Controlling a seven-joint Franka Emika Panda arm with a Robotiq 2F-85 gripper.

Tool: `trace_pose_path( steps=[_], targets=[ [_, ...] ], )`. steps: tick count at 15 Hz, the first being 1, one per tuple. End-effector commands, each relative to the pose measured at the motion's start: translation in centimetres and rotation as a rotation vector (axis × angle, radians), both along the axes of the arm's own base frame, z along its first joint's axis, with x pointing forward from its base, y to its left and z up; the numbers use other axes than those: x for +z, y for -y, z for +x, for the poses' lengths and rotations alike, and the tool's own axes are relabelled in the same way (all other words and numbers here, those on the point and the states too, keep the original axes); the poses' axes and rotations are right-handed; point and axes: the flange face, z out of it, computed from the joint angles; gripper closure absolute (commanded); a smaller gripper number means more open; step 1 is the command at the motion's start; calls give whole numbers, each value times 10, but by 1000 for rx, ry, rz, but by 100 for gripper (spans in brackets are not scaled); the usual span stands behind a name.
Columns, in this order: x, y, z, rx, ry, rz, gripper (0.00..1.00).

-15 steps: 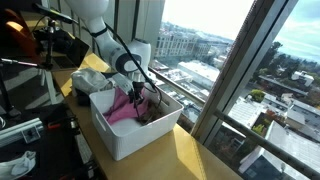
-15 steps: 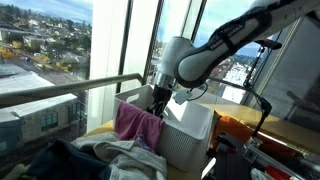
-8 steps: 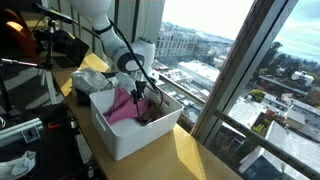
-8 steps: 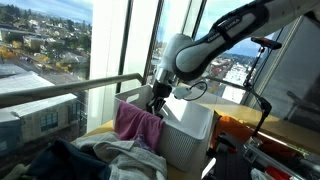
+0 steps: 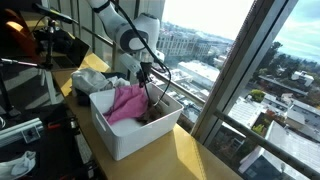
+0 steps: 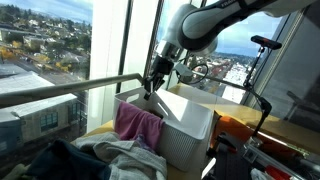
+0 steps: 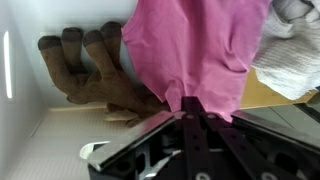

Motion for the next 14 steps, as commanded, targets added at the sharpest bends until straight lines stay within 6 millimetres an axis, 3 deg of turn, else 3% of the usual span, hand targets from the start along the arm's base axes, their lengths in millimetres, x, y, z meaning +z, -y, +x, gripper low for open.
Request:
trace_pose_path(
  steps=[1, 5, 10, 14],
  targets=[
    [20, -17, -9, 42, -16, 25, 66],
    [22, -46, -18, 91, -29, 31, 39],
    [-7, -73, -32, 137, -70, 15, 2],
    [-29, -76, -39, 147, -108, -2, 0]
  ],
)
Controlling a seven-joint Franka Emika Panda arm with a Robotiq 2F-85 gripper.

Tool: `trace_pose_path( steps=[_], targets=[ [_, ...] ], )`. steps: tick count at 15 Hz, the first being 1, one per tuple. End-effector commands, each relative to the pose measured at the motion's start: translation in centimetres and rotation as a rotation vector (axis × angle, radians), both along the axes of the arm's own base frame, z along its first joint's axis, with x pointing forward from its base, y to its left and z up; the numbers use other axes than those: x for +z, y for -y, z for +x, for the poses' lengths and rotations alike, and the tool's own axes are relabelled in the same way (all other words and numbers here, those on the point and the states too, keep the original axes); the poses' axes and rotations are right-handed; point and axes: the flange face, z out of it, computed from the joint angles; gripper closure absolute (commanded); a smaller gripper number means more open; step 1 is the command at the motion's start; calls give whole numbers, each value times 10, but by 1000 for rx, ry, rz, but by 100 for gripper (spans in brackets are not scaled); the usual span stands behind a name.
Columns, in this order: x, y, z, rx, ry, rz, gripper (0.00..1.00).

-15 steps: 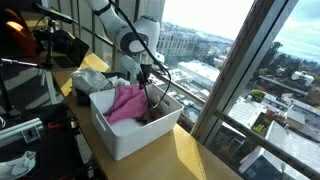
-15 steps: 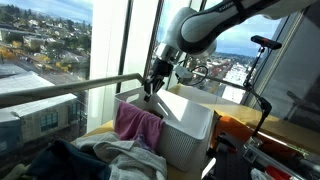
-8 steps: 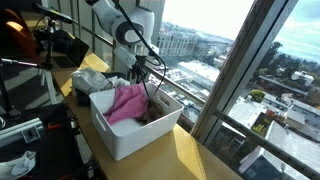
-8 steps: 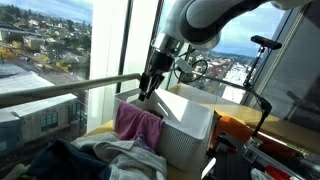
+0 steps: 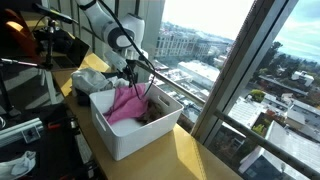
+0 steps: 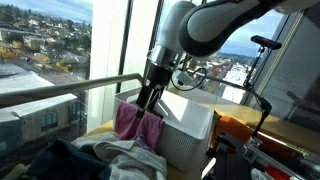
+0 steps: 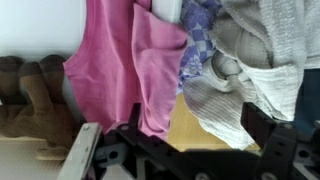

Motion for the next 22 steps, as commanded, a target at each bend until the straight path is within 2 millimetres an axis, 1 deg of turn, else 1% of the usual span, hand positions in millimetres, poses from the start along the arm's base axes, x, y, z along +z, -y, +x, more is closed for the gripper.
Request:
trace_pose_path(
  steps=[1, 3, 4, 5, 6, 7, 9, 16, 17, 19, 22],
  targets=[
    [-12, 1, -3, 12, -21, -11, 0],
    [-17, 1, -3, 11, -27, -16, 0],
    [-19, 1, -3, 11, -29, -18, 3],
    [-21, 2, -3, 10, -32, -18, 26],
    [-22, 2, -3, 9, -34, -19, 27],
    [-23, 2, -3, 9, -33, -19, 32],
    [-23, 3, -3, 8, -33, -20, 49],
    [-21, 8, 0, 2, -27, -26, 100],
    [-20, 8, 0, 2, -26, -28, 100],
    [-18, 8, 0, 3, -23, -31, 96],
    [-15, 8, 2, 7, -17, -42, 96]
  ],
)
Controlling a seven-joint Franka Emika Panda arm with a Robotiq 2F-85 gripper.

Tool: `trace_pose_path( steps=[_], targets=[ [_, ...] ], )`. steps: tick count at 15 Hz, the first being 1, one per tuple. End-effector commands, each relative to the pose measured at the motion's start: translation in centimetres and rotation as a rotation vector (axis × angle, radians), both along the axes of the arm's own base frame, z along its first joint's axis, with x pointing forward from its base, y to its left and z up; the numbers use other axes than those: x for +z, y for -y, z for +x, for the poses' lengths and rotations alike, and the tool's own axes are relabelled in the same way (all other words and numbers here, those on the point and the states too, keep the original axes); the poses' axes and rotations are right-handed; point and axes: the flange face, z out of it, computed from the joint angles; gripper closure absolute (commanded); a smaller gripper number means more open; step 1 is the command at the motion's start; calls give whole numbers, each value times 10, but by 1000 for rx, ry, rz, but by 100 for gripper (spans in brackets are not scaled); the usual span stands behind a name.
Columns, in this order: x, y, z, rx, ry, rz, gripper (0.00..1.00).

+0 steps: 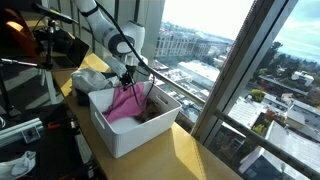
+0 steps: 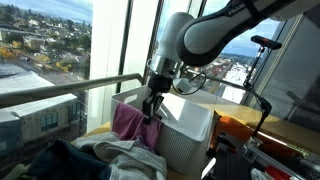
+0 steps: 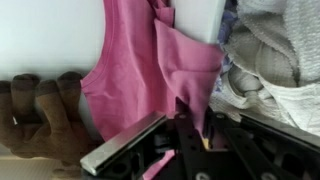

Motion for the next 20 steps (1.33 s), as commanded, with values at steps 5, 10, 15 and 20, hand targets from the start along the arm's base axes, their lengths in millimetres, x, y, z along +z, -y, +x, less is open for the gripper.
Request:
trace_pose_path(
  steps=[5, 10, 15, 20],
  targets=[
    [36, 5, 10, 25, 65, -66, 96],
    [51, 8, 12, 40, 104, -92, 96],
    [43, 8, 9, 58, 93, -111, 95],
    [41, 2, 6, 88, 98, -132, 51]
  ],
)
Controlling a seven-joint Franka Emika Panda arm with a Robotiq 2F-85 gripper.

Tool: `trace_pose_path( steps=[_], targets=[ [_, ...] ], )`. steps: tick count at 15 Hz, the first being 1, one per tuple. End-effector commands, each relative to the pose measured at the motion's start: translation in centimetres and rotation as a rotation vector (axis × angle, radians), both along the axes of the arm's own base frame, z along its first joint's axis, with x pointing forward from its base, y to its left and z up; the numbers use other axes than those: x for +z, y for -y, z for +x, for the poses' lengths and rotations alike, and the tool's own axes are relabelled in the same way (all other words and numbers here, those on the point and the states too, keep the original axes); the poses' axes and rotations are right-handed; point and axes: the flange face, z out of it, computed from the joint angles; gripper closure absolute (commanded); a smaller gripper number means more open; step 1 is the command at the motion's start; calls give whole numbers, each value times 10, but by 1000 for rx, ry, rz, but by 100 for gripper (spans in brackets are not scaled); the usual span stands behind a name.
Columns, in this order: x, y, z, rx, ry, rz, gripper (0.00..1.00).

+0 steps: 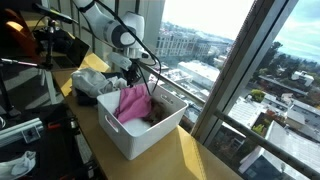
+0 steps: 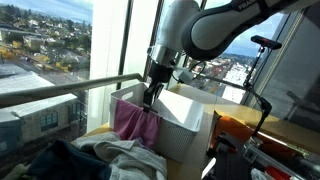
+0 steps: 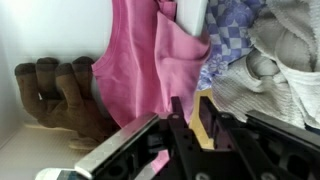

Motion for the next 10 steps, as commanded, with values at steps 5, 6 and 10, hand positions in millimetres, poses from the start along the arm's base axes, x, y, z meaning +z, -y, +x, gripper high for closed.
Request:
trace_pose_path(
  steps=[5, 6, 10],
  targets=[
    [8, -1, -2, 15, 11, -32, 77],
    [7, -1, -2, 14, 11, -32, 85],
    [8, 0, -2, 13, 12, -32, 100]
  ],
)
